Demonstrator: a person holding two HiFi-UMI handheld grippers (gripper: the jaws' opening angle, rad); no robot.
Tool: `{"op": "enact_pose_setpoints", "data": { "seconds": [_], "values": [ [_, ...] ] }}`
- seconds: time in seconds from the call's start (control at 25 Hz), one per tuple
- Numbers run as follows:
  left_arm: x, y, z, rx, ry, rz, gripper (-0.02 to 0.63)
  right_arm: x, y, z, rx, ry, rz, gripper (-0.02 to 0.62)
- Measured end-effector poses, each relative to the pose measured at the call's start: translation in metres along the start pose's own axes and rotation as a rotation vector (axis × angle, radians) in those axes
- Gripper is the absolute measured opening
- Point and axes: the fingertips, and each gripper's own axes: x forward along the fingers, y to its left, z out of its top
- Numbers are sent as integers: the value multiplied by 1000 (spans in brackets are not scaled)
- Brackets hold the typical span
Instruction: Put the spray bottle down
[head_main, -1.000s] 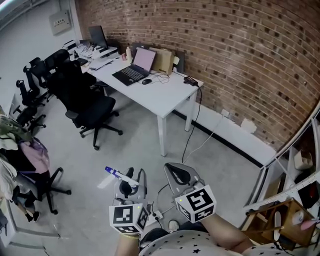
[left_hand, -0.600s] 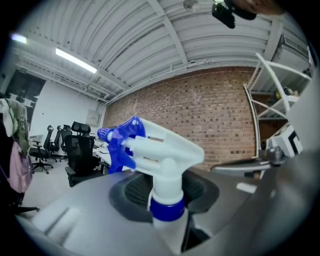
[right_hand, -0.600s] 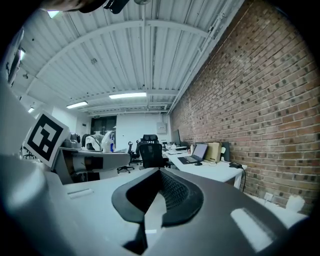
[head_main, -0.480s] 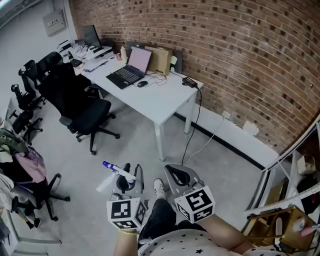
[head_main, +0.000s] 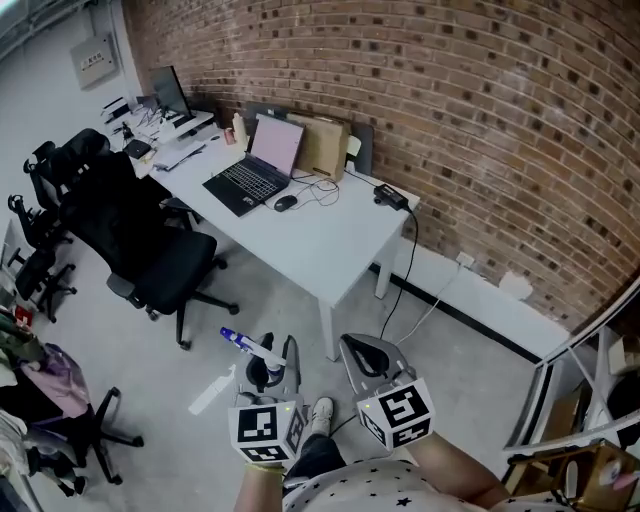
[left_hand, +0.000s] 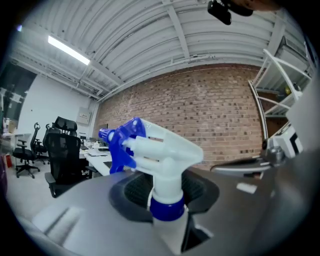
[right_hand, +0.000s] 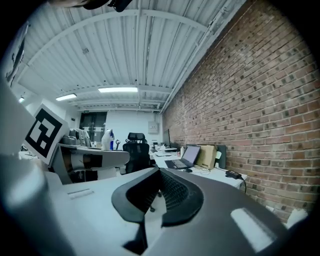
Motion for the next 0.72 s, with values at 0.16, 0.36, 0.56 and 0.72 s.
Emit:
{"op": "enact_pose_setpoints", "data": {
  "seconds": [0.16, 0.36, 0.56, 0.72],
  "values": [
    [75, 27, 18, -3, -15, -52, 127, 68, -39, 22, 5, -37, -65, -2],
    [162, 54, 27, -22, -14, -109, 127, 148, -82, 31, 5, -25, -126, -2],
    [242, 71, 27, -18, -5, -158, 127, 211, -126, 37, 16, 0, -180, -2],
    [304, 74, 22, -13, 8, -206, 127, 251, -161, 38, 22, 12, -221, -2]
  ]
}}
